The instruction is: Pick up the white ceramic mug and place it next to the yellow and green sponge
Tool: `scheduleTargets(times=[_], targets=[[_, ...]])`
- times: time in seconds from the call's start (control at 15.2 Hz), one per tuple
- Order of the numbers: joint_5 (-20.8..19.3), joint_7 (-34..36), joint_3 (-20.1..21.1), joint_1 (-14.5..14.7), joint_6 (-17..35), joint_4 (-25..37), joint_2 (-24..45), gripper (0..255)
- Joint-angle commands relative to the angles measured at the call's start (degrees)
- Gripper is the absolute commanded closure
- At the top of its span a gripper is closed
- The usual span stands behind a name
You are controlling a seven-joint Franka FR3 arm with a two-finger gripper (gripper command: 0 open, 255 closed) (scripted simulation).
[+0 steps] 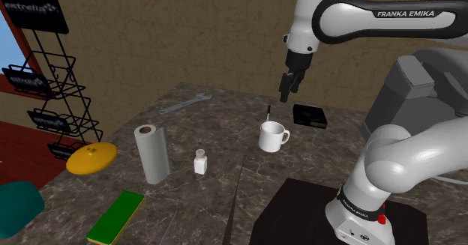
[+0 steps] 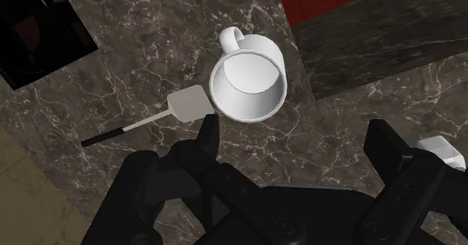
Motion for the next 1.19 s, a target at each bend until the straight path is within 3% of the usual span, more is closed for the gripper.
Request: scheduleTargets(times=[0.0,0.46,0.86,1.12], targets=[[0.00,0.00,0.00,0.00,0.00,0.00,0.00,0],[0.97,0.39,-0.31,0.09,14.78,-10.18,4.67,0],[1.94,0.49,-0.47,0.27,28.86,-15.98,13.02,0],[2.01,0.50,-0.45,0.29,32.61,-17.54,15.21,0]])
